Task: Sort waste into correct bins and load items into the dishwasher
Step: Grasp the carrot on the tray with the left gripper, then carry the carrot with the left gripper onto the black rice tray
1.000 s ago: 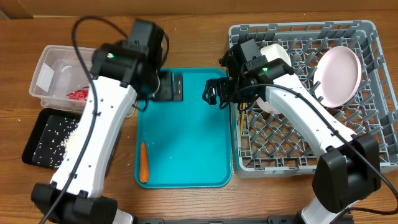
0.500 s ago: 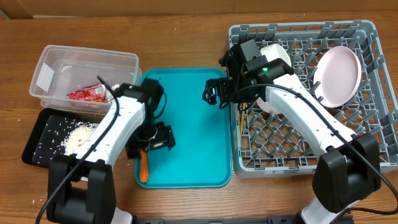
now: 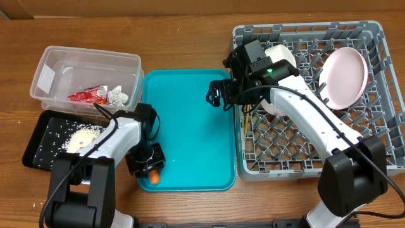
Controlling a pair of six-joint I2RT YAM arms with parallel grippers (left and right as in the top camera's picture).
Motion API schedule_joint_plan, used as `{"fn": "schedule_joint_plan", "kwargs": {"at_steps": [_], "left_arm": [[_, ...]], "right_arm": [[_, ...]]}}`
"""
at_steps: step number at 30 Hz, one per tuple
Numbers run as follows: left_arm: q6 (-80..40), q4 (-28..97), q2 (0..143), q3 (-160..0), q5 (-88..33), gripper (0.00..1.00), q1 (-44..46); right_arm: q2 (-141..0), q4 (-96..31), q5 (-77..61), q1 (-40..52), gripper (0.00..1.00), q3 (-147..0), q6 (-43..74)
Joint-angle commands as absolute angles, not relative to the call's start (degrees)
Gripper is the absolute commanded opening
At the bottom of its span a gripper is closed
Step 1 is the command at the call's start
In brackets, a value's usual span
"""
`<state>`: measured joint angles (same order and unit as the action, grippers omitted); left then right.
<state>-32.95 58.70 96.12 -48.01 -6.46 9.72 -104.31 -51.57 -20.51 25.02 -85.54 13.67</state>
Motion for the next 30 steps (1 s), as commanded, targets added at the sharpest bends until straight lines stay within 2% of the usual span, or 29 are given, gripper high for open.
{"fn": "schedule_joint_plan", "kwargs": {"at_steps": [1, 8, 16, 27, 30], "left_arm": [[-32.77, 58.24, 95.98, -47.57, -6.46, 0.23, 9.50], [-32.86, 65.91, 95.35, -54.98, -5.37, 0.08, 6.24], [-34.02, 75.37, 90.30, -67.96, -2.33, 0.08, -6.35], [-36.05, 71.79, 88.16, -68.69, 2.98, 0.14, -28.60], [-35.99, 70.54, 88.16, -68.69, 2.74, 0.23, -31.40]], "right_arm": [[-104.09, -51.27, -20.16, 25.10, 1.00, -86.21, 13.54], [-104.09, -51.27, -20.16, 25.10, 1.00, -86.21, 13.56], [-104.09, -51.27, -20.16, 25.10, 1.00, -86.21, 13.54], [-104.09, -51.27, -20.16, 25.10, 1.00, -86.21, 13.56], [-104.09, -51.27, -20.16, 25.10, 1.00, -86.21, 13.56]]}}
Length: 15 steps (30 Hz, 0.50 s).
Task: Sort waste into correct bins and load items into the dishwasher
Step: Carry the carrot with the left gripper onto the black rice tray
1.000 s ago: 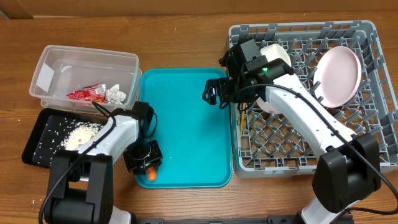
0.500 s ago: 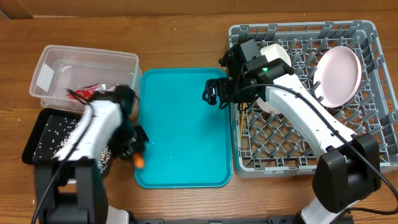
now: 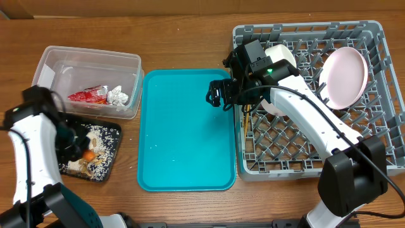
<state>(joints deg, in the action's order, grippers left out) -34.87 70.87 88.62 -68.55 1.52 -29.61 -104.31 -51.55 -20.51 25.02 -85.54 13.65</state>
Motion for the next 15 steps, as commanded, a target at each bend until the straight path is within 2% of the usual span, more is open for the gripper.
{"fn": "schedule_joint_plan", "kwargs": {"at_steps": [1, 4, 6, 8, 10, 12, 15], "left_arm": [[-35.94, 70.52, 88.16, -68.69, 2.74, 0.27, -31.86], [-34.02, 70.65, 88.16, -68.75, 2.44, 0.45, -32.01], [-32.53, 71.00, 88.16, -69.06, 1.96, 0.63, -31.90], [-32.10, 72.51, 88.16, -70.37, 1.85, 0.70, -31.90], [-31.88, 75.02, 88.16, -73.19, 1.87, 0.72, -31.90], [-31.57, 78.04, 88.14, -76.95, 0.89, 0.69, -31.77], [-26.17, 82.04, 87.92, -84.01, -4.73, 0.54, -30.20]], "right_arm": [[-104.09, -51.27, -20.16, 25.10, 1.00, -86.21, 13.56], [-104.09, -51.27, -20.16, 25.10, 1.00, -86.21, 13.56], [-104.09, -51.27, -20.16, 25.10, 1.00, -86.21, 13.56], [-104.09, -51.27, -20.16, 25.10, 1.00, -86.21, 13.56], [-104.09, -51.27, -20.16, 25.10, 1.00, -86.21, 13.56], [-104.09, -51.27, -20.16, 25.10, 1.00, -86.21, 13.56], [-104.09, -51.27, -20.16, 25.10, 1.00, -86.21, 13.56]]}}
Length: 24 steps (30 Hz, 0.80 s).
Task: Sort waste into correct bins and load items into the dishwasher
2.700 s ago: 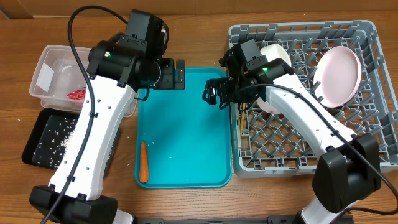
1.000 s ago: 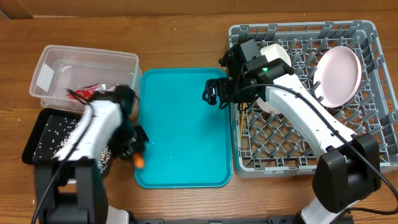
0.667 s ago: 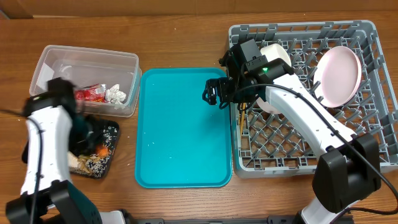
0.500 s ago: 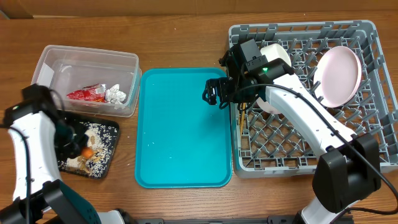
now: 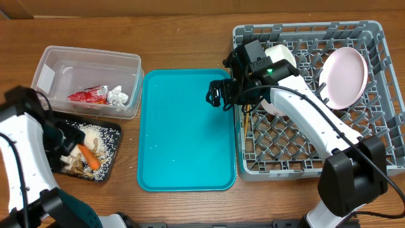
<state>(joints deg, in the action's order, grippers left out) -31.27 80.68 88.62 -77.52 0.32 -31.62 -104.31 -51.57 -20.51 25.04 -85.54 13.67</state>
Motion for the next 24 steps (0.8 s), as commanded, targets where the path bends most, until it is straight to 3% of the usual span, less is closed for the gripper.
{"fn": "schedule_joint_plan", "kwargs": {"at_steps": [1, 6, 10, 12, 14, 15, 24], "left_arm": [[-24.18, 83.40, 87.66, -86.91, -7.14, 0.53, -28.91], [-18.17, 86.76, 85.80, -99.11, -9.17, 0.51, -17.12], [-17.78, 85.30, 84.18, -105.86, -1.54, 0.59, -2.63], [-17.82, 83.74, 83.96, -107.61, 2.37, 0.69, 4.21], [-17.80, 82.15, 83.92, -108.18, 5.23, 0.95, 9.76], [-17.80, 81.67, 83.94, -108.18, 6.26, 1.00, 12.05], [-19.70, 79.70, 85.23, -108.12, 6.09, 1.00, 19.20]], "right_arm": [[-104.09, -51.27, -20.16, 25.10, 1.00, -86.21, 13.56], [-104.09, -51.27, -20.16, 25.10, 1.00, -86.21, 13.56], [-104.09, -51.27, -20.16, 25.10, 1.00, -86.21, 13.56], [-104.09, -51.27, -20.16, 25.10, 1.00, -86.21, 13.56], [-104.09, -51.27, -20.16, 25.10, 1.00, -86.21, 13.56], [-104.09, -51.27, -20.16, 25.10, 1.00, -86.21, 13.56], [-104.18, -51.27, -20.16, 25.08, 1.00, -86.21, 13.54]]}}
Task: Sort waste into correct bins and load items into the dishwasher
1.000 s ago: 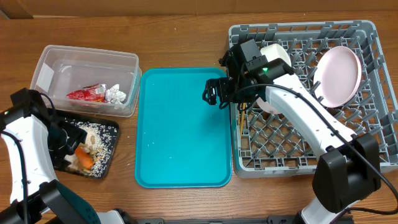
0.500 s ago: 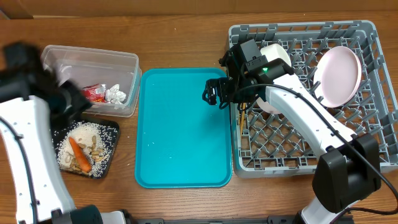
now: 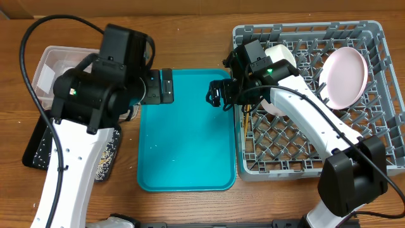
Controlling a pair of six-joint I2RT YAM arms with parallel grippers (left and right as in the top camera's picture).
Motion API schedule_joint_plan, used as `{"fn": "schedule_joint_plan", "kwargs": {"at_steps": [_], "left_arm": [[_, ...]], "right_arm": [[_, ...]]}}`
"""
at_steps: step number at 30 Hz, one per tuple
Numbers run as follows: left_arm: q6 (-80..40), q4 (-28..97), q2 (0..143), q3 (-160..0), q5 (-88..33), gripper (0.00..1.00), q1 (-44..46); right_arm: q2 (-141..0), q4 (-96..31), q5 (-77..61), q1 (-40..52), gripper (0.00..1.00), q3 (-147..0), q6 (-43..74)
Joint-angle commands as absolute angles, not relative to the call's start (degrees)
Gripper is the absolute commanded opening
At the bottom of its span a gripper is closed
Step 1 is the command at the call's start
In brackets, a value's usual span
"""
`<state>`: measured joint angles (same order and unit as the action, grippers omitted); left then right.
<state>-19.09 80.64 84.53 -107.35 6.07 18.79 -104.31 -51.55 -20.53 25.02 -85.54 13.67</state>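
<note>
The teal tray (image 3: 190, 152) lies bare in the middle of the table. My left arm is raised high toward the camera, and its gripper (image 3: 166, 87) hangs open over the tray's top left corner, holding nothing. The arm covers most of the black tray (image 3: 35, 149) of rice and food scraps and part of the clear bin (image 3: 47, 66); the carrot is hidden beneath it. My right gripper (image 3: 217, 95) stands open over the teal tray's top right edge, beside the grey dish rack (image 3: 387, 126).
In the rack a pink plate (image 3: 345, 76) stands on edge at the back right. A white cup (image 3: 281, 57) sits at the rack's back left, behind my right arm. Thin yellowish sticks (image 3: 244, 123) lie along the rack's left side.
My left arm has left the black tray and now stands high over the teal tray's top left corner, hiding the carrot and most of the black tray. The right arm has not moved.
My left gripper was shut on the carrot at the teal tray's bottom left corner. Then it held the carrot over the black tray. Then the carrot lay in the black tray among the rice. Now the left arm is raised over the teal tray. The right arm stayed still throughout.
</note>
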Motion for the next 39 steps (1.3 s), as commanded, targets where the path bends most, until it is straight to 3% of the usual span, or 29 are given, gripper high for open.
{"fn": "schedule_joint_plan", "kwargs": {"at_steps": [1, 10, 15, 22, 29, 39], "left_arm": [[-19.70, 79.48, 85.47, -108.12, 5.45, 1.00, 19.20], [-19.70, 79.48, 86.48, -108.12, 5.50, 1.00, 19.16], [-19.70, 79.48, 86.52, -108.12, 5.50, 1.00, 19.16], [-19.70, 79.48, 86.52, -108.12, 5.50, 1.00, 19.16], [-19.70, 79.48, 86.52, -108.12, 5.50, 1.00, 19.16], [-19.70, 79.48, 86.52, -108.12, 5.50, 1.00, 19.16]], "right_arm": [[-104.18, -51.27, -20.16, 25.08, 1.00, -86.21, 13.54], [-102.39, -51.27, -19.46, 30.46, 1.00, -86.21, 13.56], [-95.68, -53.71, 6.83, 34.68, 1.00, -86.21, 13.54], [-85.14, -53.08, 11.73, 36.10, 1.00, -86.21, 13.08], [-74.26, -41.54, 15.79, 28.03, 1.00, -86.21, 13.17], [-60.34, -40.66, -3.18, 7.16, 1.00, -82.04, 13.39]]}}
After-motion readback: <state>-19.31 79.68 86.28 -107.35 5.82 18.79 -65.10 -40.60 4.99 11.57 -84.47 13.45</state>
